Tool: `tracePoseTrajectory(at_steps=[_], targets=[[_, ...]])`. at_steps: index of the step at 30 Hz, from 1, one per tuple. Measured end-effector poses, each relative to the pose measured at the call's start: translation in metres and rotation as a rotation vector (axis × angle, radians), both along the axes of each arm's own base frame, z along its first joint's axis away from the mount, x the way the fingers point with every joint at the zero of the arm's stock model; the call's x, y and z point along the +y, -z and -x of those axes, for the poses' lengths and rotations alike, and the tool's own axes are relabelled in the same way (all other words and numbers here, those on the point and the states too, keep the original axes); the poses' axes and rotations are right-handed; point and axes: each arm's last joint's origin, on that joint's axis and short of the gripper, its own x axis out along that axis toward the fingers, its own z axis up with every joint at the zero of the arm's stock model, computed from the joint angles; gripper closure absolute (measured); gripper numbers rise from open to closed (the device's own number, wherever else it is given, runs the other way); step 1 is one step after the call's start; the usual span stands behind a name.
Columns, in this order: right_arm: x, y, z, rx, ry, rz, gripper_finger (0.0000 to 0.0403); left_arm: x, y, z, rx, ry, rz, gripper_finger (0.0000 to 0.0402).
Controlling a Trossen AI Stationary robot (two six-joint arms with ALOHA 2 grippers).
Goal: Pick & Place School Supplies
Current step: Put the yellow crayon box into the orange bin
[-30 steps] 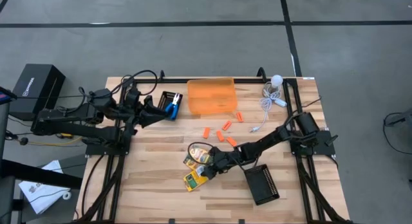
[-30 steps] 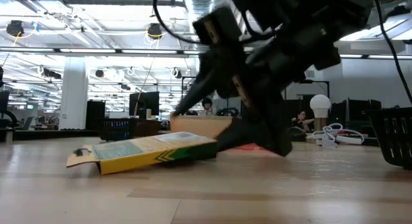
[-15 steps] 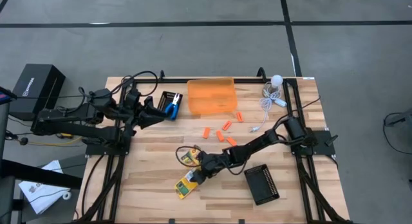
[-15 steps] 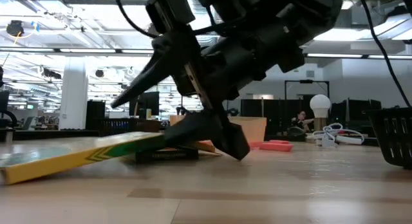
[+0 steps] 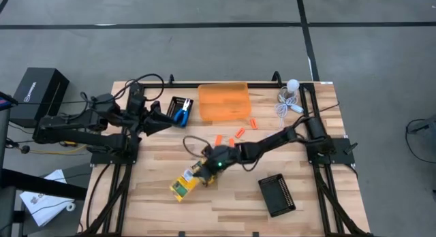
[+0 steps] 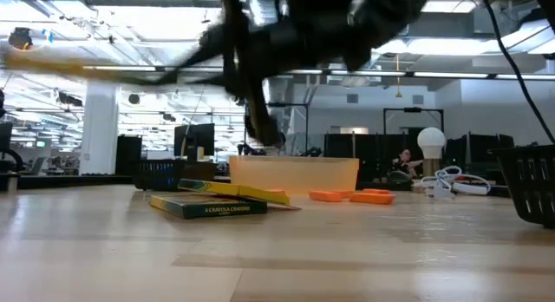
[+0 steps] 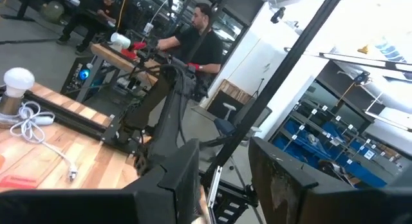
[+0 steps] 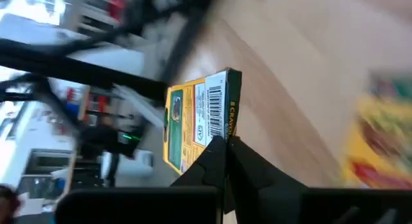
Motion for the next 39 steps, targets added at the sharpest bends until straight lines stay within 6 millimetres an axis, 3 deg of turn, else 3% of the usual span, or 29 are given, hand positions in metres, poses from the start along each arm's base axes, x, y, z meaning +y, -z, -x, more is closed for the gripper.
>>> tracePoseTrajectory(at_steps=[5, 11, 19, 25, 31, 35, 39], targets=[[-0.024, -0.051, 0.011, -0.012, -0.003, 0.116, 0.0402, 0.0, -0.004, 0.005, -0.037, -0.008, -0.004, 0.0271], [-0.041, -0.103, 0.061, 0.162, -0.084, 0.27, 0.0403, 0.0, -0.005, 0.006, -0.045, -0.011, -0.005, 0.0271], [-0.013, -0.148, 0.152, 0.448, -0.191, 0.323, 0.0403, 0.0, -0.006, 0.006, -0.061, -0.015, -0.025, 0.0271], [0.007, -0.166, 0.201, 0.563, -0.148, 0.321, 0.0403, 0.001, -0.007, 0.006, -0.069, -0.034, -0.025, 0.0271], [-0.004, -0.175, 0.206, 0.515, 0.003, 0.366, 0.0403, 0.001, -0.007, 0.006, -0.074, -0.045, -0.023, 0.0271], [-0.029, -0.171, 0.188, 0.491, 0.068, 0.429, 0.0403, 0.001, -0.007, 0.004, -0.068, -0.049, -0.02, 0.0271], [-0.068, -0.163, 0.162, 0.432, 0.145, 0.474, 0.0403, 0.001, -0.006, 0.002, -0.067, -0.049, -0.019, 0.0271]])
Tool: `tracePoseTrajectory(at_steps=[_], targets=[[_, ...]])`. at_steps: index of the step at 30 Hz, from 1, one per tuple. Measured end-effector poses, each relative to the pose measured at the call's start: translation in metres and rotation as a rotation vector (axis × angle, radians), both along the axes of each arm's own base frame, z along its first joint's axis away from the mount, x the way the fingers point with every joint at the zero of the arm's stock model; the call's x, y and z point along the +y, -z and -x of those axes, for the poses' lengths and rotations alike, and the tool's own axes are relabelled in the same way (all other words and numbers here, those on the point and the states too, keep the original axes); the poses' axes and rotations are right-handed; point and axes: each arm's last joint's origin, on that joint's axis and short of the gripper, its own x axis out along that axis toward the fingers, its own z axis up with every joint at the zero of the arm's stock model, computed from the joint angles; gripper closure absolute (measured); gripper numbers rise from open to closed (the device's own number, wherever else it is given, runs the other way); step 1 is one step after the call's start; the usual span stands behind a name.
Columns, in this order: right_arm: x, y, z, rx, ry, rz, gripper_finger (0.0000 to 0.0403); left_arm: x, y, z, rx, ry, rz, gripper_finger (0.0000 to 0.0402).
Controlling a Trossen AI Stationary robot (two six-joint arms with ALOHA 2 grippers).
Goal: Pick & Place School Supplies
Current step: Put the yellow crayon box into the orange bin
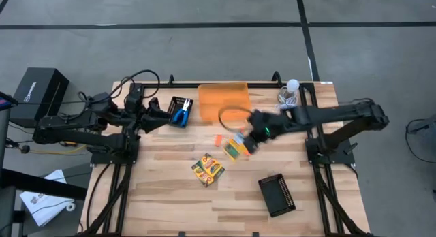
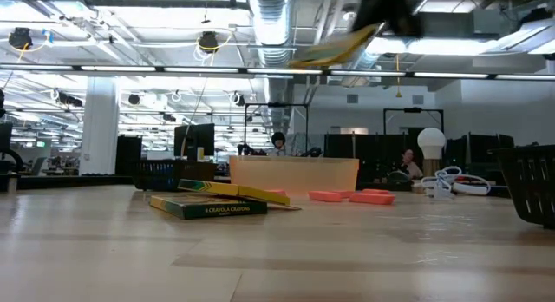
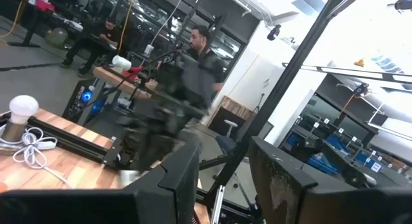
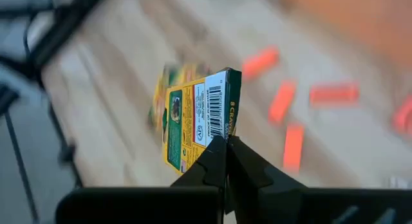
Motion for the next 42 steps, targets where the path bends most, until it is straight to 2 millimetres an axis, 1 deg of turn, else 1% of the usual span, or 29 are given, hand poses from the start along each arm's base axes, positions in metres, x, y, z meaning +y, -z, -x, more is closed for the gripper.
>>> tracePoseTrajectory(at_steps=[4, 7, 11, 13, 14, 18, 21, 24, 27, 30, 33, 37, 40, 42], targets=[[-0.049, 0.012, -0.021, -0.054, 0.028, 0.033, 0.0403, 0.0, 0.0, -0.001, -0.001, 0.0, 0.0, 0.0271], [-0.086, 0.022, -0.033, -0.079, 0.051, 0.047, 0.0403, 0.0, 0.0, -0.001, -0.002, 0.001, 0.0, 0.0271], [-0.135, 0.039, -0.043, -0.133, 0.082, 0.026, 0.0403, 0.0, 0.0, -0.001, -0.006, -0.001, 0.0, 0.0271], [-0.157, 0.05, -0.045, -0.132, 0.121, 0.008, 0.0403, 0.0, 0.0, -0.001, -0.006, -0.001, 0.0, 0.0271], [-0.168, 0.054, -0.048, -0.159, 0.138, 0.011, 0.0403, 0.0, 0.0, -0.002, -0.006, -0.001, 0.0, 0.0271], [-0.202, 0.071, -0.049, -0.172, 0.21, 0.008, 0.0403, 0.0, 0.0, -0.003, -0.001, -0.003, 0.0, 0.0271], [-0.22, 0.085, -0.047, -0.13, 0.251, -0.015, 0.0403, 0.001, 0.001, -0.004, 0.002, -0.005, 0.0, 0.0271], [-0.232, 0.095, -0.045, -0.122, 0.274, -0.032, 0.0403, 0.001, 0.001, -0.004, 0.003, -0.006, 0.003, 0.0271], [-0.239, 0.095, -0.041, -0.137, 0.272, -0.054, 0.0391, 0.001, 0.001, -0.005, 0.004, -0.025, 0.008, 0.0271], [-0.246, 0.091, -0.039, -0.177, 0.275, -0.041, 0.0352, 0.002, 0.001, -0.005, 0.003, -0.031, 0.008, 0.0271], [-0.25, 0.085, -0.036, -0.217, 0.274, -0.03, 0.0298, 0.002, 0.001, -0.005, 0.003, -0.036, 0.009, 0.0271], [-0.255, 0.084, -0.034, -0.246, 0.274, -0.053, 0.0234, 0.002, 0.001, -0.005, 0.003, -0.045, 0.012, 0.0271], [-0.255, 0.082, -0.035, -0.273, 0.265, -0.069, 0.0204, 0.003, 0.001, -0.005, 0.003, -0.051, 0.013, 0.0271], [-0.251, 0.076, -0.037, -0.315, 0.229, -0.085, 0.0196, 0.003, 0.001, -0.005, 0.004, -0.052, 0.01, 0.0271]])
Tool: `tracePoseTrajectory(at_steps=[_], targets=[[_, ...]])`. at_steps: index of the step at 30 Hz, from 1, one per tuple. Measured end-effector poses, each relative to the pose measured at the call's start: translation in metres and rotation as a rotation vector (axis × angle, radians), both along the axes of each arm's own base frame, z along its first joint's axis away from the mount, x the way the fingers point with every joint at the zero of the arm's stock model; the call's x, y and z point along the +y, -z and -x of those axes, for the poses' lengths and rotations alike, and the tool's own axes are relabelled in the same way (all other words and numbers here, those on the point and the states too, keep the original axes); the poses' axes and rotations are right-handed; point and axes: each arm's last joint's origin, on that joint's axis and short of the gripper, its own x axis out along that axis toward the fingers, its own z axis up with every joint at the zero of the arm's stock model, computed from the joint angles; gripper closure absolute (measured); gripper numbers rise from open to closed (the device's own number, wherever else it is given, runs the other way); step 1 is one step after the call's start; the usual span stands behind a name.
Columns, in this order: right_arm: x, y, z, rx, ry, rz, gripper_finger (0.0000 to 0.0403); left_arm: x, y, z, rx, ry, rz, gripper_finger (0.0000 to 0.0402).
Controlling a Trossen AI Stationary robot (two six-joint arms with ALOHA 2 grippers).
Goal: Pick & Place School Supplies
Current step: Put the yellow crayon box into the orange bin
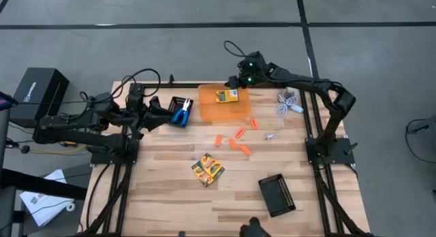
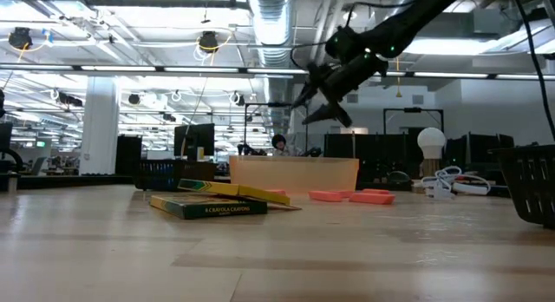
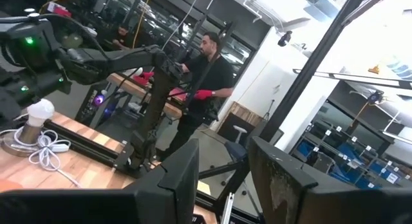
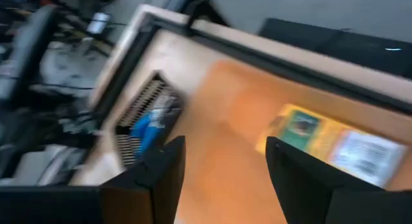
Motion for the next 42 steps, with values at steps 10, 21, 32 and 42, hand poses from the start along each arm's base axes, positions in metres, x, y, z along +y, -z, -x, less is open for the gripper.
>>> tracePoseTrajectory(at_steps=[10, 21, 32, 42], targets=[[0.103, -0.066, 0.008, -0.014, -0.24, -0.048, 0.023, 0.001, 0.028, -0.017, 0.264, 0.011, 0.015, 0.0271], [0.238, -0.061, 0.016, 0.076, -0.17, -0.165, 0.0222, -0.005, 0.085, -0.074, 0.623, 0.265, 0.004, 0.0271], [0.345, -0.032, 0.009, -0.079, 0.039, -0.34, 0.0219, -0.018, 0.15, -0.118, 0.854, 0.502, -0.073, 0.0271], [0.379, -0.009, -0.01, -0.203, 0.097, -0.402, 0.0225, -0.015, 0.189, -0.134, 0.968, 0.524, -0.11, 0.0271]])
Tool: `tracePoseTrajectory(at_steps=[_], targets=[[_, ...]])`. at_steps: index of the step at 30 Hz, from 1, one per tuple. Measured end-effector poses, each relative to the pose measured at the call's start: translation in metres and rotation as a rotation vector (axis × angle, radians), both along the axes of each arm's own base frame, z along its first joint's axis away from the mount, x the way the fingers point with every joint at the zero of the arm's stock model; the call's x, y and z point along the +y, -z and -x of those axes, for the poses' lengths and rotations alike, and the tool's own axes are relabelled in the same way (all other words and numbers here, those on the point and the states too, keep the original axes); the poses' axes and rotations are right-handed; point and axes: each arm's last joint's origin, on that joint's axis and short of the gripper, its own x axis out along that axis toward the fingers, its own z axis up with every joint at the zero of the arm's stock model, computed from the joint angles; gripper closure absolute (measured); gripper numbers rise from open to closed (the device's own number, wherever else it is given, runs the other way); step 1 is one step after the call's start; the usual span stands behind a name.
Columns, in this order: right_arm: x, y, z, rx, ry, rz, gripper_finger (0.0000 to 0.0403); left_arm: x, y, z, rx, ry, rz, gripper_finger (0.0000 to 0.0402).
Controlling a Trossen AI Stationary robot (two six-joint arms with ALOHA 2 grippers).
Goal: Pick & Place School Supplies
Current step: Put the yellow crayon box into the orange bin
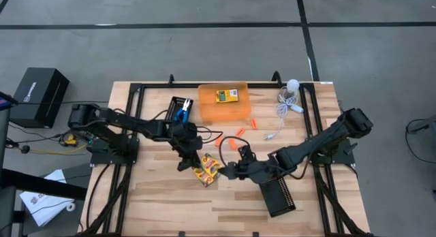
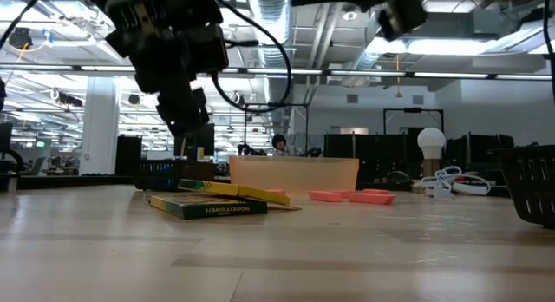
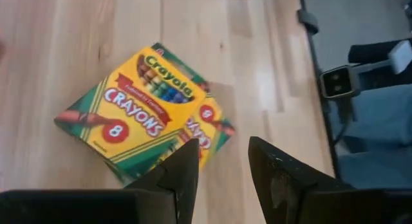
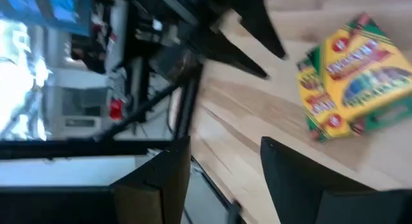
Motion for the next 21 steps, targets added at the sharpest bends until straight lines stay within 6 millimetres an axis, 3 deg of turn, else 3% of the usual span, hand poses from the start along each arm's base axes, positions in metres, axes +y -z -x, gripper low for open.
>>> tracePoseTrajectory(at_steps=[9, 21], targets=[[-0.006, -0.013, 0.002, -0.06, 0.04, 0.067, 0.0234, 0.011, 0.024, -0.011, 0.026, -0.033, -0.059, 0.0283], [-0.014, -0.023, 0.006, -0.064, 0.045, 0.117, 0.024, 0.022, 0.027, -0.013, 0.01, -0.047, -0.096, 0.0397]])
